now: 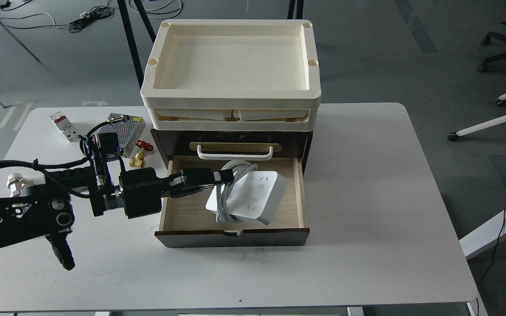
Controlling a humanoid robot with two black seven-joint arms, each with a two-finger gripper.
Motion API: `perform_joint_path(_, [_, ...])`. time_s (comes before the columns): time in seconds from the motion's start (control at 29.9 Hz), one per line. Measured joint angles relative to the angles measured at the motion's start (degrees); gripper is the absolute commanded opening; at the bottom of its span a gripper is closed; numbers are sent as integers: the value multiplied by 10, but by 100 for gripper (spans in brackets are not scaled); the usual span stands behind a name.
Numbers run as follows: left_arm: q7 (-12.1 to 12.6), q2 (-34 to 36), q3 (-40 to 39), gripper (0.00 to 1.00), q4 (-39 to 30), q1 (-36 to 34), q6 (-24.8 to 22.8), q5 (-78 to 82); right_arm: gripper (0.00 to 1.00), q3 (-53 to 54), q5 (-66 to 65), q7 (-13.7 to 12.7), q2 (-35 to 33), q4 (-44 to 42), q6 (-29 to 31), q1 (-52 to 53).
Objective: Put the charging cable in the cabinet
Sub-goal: 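Carry the power strip over the open drawer with the left gripper, then lower the power strip into the drawer and open the left gripper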
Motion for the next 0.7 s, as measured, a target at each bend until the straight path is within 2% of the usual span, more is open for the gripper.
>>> perform_joint_path(0.27, [0, -27, -8, 0, 64, 29, -5, -5, 100, 0, 0, 0, 0, 0, 0, -1])
perform_joint_path(0.7, [0, -49, -7, 0, 118, 54, -5, -4, 100, 1, 0, 0, 0, 1, 0, -9])
